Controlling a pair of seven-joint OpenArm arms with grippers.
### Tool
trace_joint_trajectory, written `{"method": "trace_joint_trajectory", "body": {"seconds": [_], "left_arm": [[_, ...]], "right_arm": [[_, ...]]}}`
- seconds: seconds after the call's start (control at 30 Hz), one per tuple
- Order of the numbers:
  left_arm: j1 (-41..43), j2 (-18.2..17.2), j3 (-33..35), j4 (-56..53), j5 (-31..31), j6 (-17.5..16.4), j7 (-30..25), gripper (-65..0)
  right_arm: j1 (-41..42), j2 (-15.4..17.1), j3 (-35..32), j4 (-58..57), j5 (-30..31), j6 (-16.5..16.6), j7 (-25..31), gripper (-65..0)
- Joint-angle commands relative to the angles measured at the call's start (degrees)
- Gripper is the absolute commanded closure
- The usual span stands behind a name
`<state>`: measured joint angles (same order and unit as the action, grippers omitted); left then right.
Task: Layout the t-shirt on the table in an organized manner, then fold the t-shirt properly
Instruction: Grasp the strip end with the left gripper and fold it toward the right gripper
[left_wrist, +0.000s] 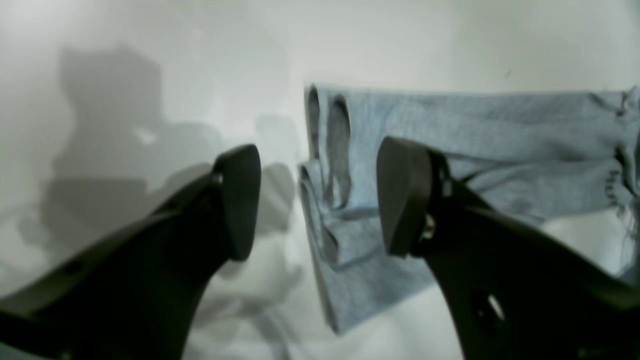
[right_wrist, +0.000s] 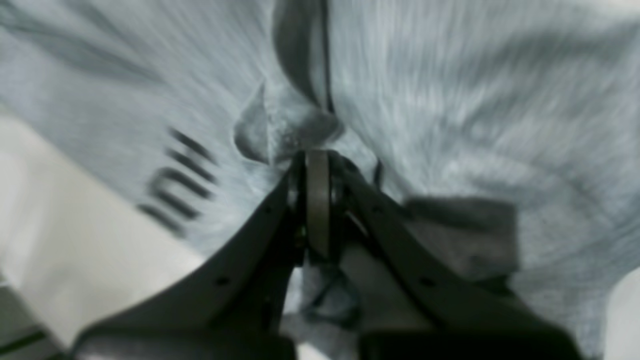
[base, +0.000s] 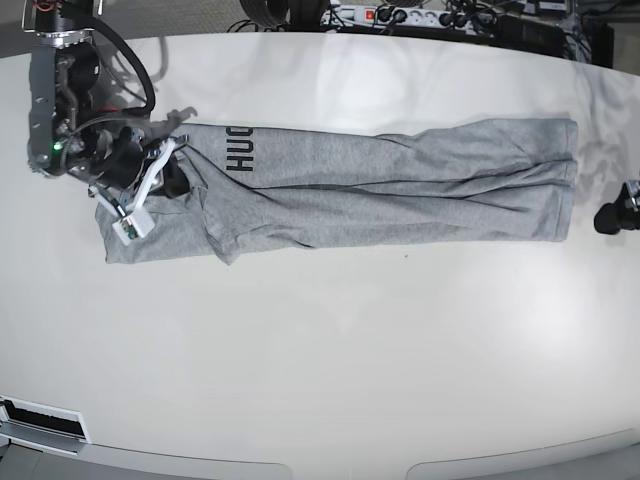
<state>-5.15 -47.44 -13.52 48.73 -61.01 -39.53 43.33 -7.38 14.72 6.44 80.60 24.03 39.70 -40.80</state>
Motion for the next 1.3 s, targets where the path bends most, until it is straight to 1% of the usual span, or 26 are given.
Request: {"method": "trace_joint_trajectory", "body": {"seconds": [0.0,0.1,0.33,0.47,0.53,0.6,0.63,0.67,0.8,0.93,1.0,1.07,1.17,1.2,1.23,1.27], "left_arm": [[0.1,-1.6,-0.6,0.7,-0.1,-0.5,-2.4,-37.8],[1.9,0.2,-0.6,0.7,2.9,-0.5,-6.0,-37.8],[3.3,5.3,-0.8,0.5,14.1,-0.3,-12.4,-37.8],[4.7,7.2,-0.8,0.5,16.9,-0.3,-16.3,-37.8],[4.7,7.6,-0.8,0.5,18.1,1.5,-16.7,-37.8],[4.7,7.6,-0.8,0.5,20.1,4.7,-18.4,-37.8],[4.7,7.5,-1.0,0.5,21.2,5.7,-19.1,-37.8],[4.7,7.5,-1.3,0.5,22.0,5.8,-19.2,-37.8],[4.7,7.5,-1.6,0.5,21.5,5.7,-19.4,-37.8],[4.7,9.1,-1.6,0.5,21.6,5.3,-18.8,-37.8],[4.7,10.4,-1.4,0.5,21.1,2.8,-17.0,-37.8],[4.7,11.5,-0.9,0.5,19.1,-0.5,-14.9,-37.8],[4.6,12.2,0.7,0.5,14.9,-0.5,-12.9,-37.4],[4.5,12.3,1.2,0.5,14.1,-0.5,-12.8,-35.4],[4.5,12.2,1.5,0.5,13.9,-0.5,-12.8,-31.2],[4.3,12.2,1.4,0.5,13.9,-0.5,-12.9,-24.4]], "right_arm": [[1.4,0.5,-0.5,-0.8,-1.0,0.3,1.8,0.0],[2.0,0.5,-2.2,-4.9,-4.7,0.3,1.7,0.0],[1.8,0.5,-2.4,-5.6,-4.4,0.3,0.5,0.0],[1.9,0.5,-2.4,-5.5,-4.4,0.3,0.0,0.0],[2.0,0.5,-2.4,-5.5,-4.4,0.3,0.0,0.0],[2.0,0.5,-2.4,-5.5,-4.4,0.3,0.0,0.0],[2.0,0.5,-2.4,-5.5,-4.4,0.3,0.0,0.0],[2.0,0.5,-2.4,-5.5,-4.4,0.3,0.0,0.0],[2.0,0.5,-2.4,-5.5,-4.4,0.3,-0.5,0.0],[2.3,0.5,-2.4,-5.5,-4.3,0.3,-0.4,0.0],[2.6,0.5,-2.4,-5.4,-4.1,0.3,-0.5,0.0],[2.6,0.6,-2.4,-5.4,-2.8,0.3,-0.9,0.0],[2.6,0.5,-2.4,-5.4,-1.3,0.3,-1.1,0.0],[2.6,0.5,-2.4,-5.4,-1.4,0.3,-1.1,0.0],[2.6,0.5,-2.4,-5.4,-1.4,0.3,-1.5,0.0],[2.6,0.5,-2.4,-5.4,-1.4,0.3,-1.8,0.0]]}}
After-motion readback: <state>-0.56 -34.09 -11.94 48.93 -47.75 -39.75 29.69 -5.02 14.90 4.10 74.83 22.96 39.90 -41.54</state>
